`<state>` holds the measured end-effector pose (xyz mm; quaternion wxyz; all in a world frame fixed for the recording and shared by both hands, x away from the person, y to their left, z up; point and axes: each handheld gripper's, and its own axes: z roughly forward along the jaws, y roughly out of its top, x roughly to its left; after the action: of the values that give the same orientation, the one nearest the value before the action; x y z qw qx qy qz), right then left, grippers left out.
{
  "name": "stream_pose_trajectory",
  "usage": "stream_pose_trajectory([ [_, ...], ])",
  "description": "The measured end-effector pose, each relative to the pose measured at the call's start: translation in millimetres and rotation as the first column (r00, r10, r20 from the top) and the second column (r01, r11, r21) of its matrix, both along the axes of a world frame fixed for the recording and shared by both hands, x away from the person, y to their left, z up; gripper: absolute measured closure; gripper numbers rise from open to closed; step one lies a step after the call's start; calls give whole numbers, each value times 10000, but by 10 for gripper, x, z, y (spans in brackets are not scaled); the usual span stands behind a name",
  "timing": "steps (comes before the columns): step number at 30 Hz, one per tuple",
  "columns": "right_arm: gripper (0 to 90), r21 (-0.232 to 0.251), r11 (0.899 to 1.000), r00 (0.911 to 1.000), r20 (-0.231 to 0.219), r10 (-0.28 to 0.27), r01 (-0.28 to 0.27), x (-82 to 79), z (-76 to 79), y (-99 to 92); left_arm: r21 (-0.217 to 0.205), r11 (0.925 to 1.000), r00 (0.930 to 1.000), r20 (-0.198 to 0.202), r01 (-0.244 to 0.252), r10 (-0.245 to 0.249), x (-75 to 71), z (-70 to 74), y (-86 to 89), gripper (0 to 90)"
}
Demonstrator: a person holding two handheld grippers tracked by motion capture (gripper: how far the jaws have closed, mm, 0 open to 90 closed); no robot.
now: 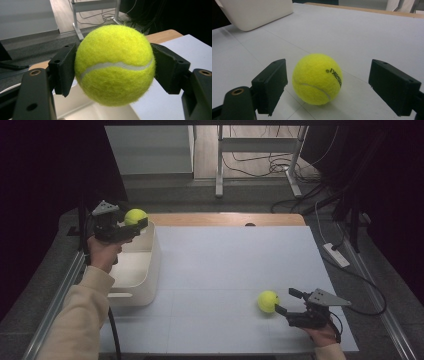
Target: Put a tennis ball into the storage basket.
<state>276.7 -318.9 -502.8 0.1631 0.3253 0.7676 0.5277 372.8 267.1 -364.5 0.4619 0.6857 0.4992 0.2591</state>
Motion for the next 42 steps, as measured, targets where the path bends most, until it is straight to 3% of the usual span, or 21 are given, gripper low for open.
stream_pose_trajectory([
  [12, 155, 8, 10000, 10000, 7, 5, -5, 2, -5, 3, 120, 9981, 9979, -217, -607, 610, 42, -61, 160, 272],
  [27, 155, -11, 10000, 10000, 3, -16, 16, 3, -6, 2, 226, 9945, 9935, -481, -1019, 1028, 90, -109, 288, 271],
  [38, 154, -1, 10000, 10000, -12, -28, 28, 4, -8, 4, 404, 9916, 9870, -996, -1225, 1260, 163, -186, 344, 270],
  [42, 154, -10, 10000, 10000, -20, -44, 44, 4, -9, 1, 536, 9894, 9816, -1289, -1348, 1407, 206, -233, 367, 270],
])
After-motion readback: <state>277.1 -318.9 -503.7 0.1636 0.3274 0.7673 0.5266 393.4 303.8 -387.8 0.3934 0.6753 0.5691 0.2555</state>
